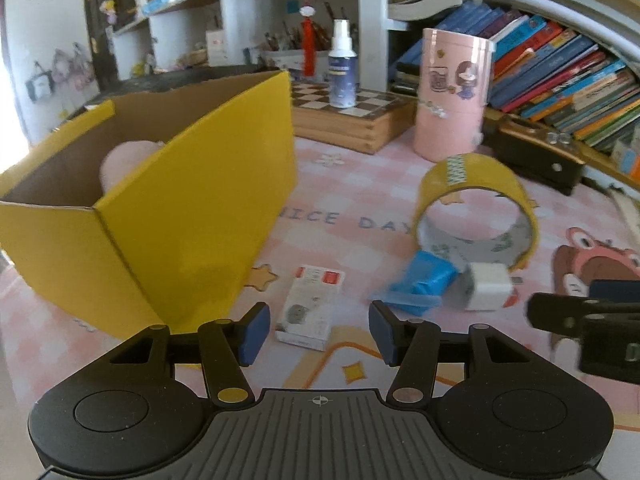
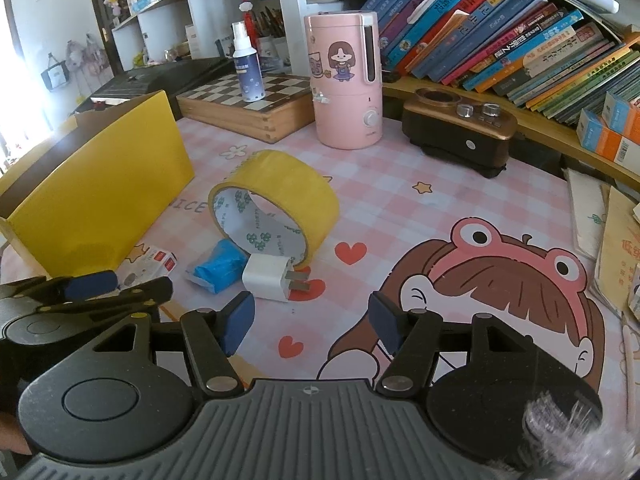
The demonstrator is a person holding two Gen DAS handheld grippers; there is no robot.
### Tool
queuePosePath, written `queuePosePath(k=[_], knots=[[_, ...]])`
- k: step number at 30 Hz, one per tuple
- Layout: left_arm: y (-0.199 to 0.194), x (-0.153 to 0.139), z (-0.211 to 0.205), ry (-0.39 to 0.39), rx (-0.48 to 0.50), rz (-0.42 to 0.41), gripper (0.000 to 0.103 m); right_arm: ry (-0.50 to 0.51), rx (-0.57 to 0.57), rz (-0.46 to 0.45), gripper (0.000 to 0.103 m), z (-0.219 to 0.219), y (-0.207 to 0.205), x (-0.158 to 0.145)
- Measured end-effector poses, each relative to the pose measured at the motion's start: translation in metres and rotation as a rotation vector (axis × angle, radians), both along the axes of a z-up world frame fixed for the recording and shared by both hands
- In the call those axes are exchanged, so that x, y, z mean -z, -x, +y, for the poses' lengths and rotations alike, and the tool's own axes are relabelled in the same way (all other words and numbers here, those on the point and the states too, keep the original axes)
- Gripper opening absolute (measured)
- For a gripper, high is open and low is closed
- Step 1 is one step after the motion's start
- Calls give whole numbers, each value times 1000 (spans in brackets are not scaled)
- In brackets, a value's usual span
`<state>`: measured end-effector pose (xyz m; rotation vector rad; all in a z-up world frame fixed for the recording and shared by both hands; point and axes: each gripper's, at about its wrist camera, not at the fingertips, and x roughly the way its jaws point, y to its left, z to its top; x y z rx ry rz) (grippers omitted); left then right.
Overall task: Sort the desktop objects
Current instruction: 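Close the left tool on the white medicine box while the right tool grasps the white charger plug, then lift the medicine box and charger plug in both tools toward the yellow box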
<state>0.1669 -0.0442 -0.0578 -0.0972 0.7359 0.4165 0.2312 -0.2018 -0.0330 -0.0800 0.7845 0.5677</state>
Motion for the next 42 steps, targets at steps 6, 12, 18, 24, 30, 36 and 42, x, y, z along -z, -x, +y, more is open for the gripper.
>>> queuePosePath(k=[6, 12, 18, 24, 30, 36, 42], knots=[[-6, 8, 8, 16, -30, 21, 44, 3, -17, -3, 62, 3, 1, 1], [-8, 10, 7, 38, 6, 8, 29, 7, -25, -7, 62, 9, 0, 1], [11, -7, 7, 68, 34, -35, 28, 5, -30, -10, 62, 18, -3, 5], [26, -15, 5, 87, 71, -28, 28, 50, -43, -41, 61, 37, -9, 18], [37, -19, -2, 88, 104, -27, 28, 37, -8, -20, 51, 42, -15, 26], [46, -25, 0, 102, 114, -40, 28, 56, -30, -46, 43, 44, -9, 28], [58, -33, 1, 114, 136, -54, 28, 42, -23, -30, 42, 30, 3, 17]])
